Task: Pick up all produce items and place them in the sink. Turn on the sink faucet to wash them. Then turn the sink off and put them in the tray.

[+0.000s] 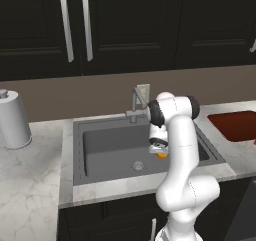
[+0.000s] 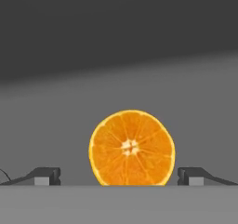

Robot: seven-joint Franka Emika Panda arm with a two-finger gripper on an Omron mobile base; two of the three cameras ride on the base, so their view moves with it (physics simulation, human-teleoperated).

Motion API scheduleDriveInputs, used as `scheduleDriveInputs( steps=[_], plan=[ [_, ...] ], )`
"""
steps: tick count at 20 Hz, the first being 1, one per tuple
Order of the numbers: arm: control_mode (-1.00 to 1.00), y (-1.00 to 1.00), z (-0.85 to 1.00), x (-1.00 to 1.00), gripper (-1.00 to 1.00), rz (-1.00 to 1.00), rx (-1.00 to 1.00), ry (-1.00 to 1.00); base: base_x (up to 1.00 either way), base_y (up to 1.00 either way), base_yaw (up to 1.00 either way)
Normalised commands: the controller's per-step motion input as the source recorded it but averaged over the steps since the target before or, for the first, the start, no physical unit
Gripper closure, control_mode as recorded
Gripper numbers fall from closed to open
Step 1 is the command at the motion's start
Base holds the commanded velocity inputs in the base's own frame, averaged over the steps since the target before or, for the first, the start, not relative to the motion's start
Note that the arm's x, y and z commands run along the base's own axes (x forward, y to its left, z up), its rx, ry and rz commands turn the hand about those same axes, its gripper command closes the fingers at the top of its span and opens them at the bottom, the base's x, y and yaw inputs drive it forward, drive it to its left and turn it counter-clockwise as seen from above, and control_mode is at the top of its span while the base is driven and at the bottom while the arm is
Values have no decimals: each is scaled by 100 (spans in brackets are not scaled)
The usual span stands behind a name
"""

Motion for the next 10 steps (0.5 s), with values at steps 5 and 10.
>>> scheduleDriveInputs(
  steps=[5, 10],
  plan=[
    [-100, -3, -8, 5, -100, 0, 0, 0, 0, 0, 0],
    [-100, -2, -7, 4, -100, 0, 0, 0, 0, 0, 0]
  ],
)
